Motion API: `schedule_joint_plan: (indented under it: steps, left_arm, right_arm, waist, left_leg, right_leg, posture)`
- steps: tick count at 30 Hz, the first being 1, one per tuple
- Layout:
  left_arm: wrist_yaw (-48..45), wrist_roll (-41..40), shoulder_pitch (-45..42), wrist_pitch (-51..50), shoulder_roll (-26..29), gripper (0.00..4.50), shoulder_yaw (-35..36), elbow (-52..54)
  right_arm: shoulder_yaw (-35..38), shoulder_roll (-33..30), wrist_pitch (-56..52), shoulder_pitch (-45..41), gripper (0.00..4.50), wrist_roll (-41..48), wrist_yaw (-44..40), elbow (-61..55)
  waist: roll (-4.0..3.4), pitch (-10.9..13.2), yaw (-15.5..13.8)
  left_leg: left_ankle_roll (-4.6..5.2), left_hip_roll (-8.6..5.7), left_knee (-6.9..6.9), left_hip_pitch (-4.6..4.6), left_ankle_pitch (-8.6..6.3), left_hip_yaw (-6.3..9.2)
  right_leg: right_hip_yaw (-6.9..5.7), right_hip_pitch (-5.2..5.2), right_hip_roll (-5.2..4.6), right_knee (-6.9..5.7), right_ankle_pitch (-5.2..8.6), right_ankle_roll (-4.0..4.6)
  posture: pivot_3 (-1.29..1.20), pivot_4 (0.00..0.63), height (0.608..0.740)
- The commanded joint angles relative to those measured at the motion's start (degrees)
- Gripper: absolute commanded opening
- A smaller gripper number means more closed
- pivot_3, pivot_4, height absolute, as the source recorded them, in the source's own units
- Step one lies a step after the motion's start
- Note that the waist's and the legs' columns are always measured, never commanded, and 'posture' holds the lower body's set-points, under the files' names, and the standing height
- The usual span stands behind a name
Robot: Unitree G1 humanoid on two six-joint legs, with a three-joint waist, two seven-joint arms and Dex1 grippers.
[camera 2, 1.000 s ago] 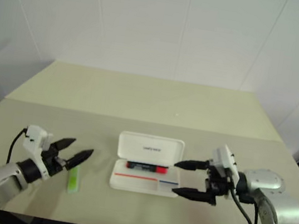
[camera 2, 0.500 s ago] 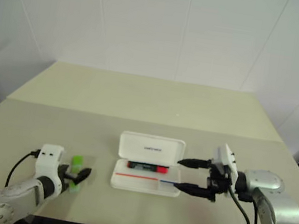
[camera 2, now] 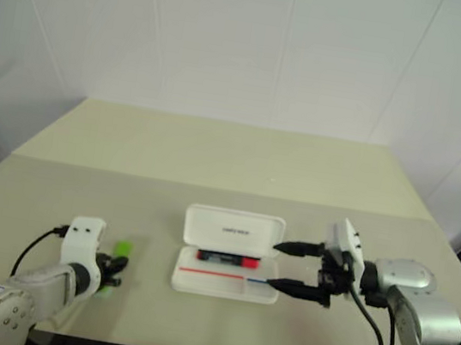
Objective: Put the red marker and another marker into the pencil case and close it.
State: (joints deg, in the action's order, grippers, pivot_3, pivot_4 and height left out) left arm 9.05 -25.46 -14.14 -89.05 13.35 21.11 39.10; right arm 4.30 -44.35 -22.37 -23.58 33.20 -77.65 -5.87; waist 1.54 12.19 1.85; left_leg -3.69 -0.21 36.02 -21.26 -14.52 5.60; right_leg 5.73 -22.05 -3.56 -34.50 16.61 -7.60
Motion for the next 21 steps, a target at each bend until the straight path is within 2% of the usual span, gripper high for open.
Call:
schedule_joint_plan:
  steps: [1, 6, 15, 18, 20, 21]
  left_arm:
    - [-0.52, 2.63, 0.67, -3.43, -0.88, 1.09, -0.03, -3.05]
    - [-2.41, 3.77, -1.33, -2.90, 0.19, 1.09, -0.70, -3.80]
    - [-16.34, 2.00, -6.78, 14.20, 13.69, 1.09, -4.72, -9.71]
    - [-21.57, 1.46, -9.11, 20.10, 17.58, 1.09, -4.98, -12.55]
    - [-27.14, 1.26, -10.95, 26.67, 20.69, 1.09, -6.07, -14.62]
    - [-30.54, 1.17, -11.77, 30.17, 22.41, 1.09, -6.97, -15.54]
  right_arm:
    - [1.31, -0.30, 1.06, -0.38, 4.50, 0.48, 0.46, -0.88]
    - [1.76, -0.60, 1.05, -0.52, 4.50, 0.55, 0.51, -0.63]
    - [4.49, -1.84, 1.18, 1.54, 4.50, 2.20, -1.44, -0.62]
    - [6.15, -2.29, 1.27, 2.51, 4.50, 3.39, -2.46, -0.49]
    - [7.44, -3.00, 1.52, 3.37, 4.50, 3.87, -3.48, 0.70]
    - [8.03, -3.46, 1.82, 3.92, 4.50, 3.84, -4.10, 1.46]
  waist:
    - [-0.01, -0.01, -0.02]
    - [-0.02, -0.01, -0.03]
    - [0.14, 0.08, 0.00]
    - [0.13, 0.08, -0.26]
    - [0.12, 0.07, -0.36]
    - [0.12, 0.07, -0.47]
  left_leg:
    - [0.01, 0.00, 0.00, 0.02, -0.01, 0.00]
    - [0.03, 0.00, 0.05, 0.08, -0.02, 0.00]
    - [0.10, 0.04, 0.01, -0.15, -0.05, 0.02]
    - [0.14, 0.04, -0.15, -0.39, -0.14, 0.00]
    - [0.09, 0.05, -0.22, -0.76, -0.18, 0.04]
    - [0.08, 0.06, -0.26, -0.90, -0.18, 0.07]
  right_leg:
    - [0.00, 0.03, 0.00, 0.02, 0.00, 0.00]
    - [0.00, 0.12, 0.00, 0.09, -0.03, -0.02]
    - [-0.03, 0.15, -0.01, 0.71, -0.32, 0.03]
    - [-0.03, -0.14, -0.06, 0.65, -0.31, -0.03]
    - [-0.07, -0.64, -0.06, 0.39, -0.65, -0.78]
    - [-0.12, -0.81, -0.05, 0.36, -0.65, -0.82]
  posture:
    - [0.00, 0.150, 0.740]
    - [0.00, 0.150, 0.740]
    - [0.00, 0.150, 0.740]
    - [0.00, 0.150, 0.740]
    - [0.00, 0.150, 0.740]
    - [0.00, 0.150, 0.740]
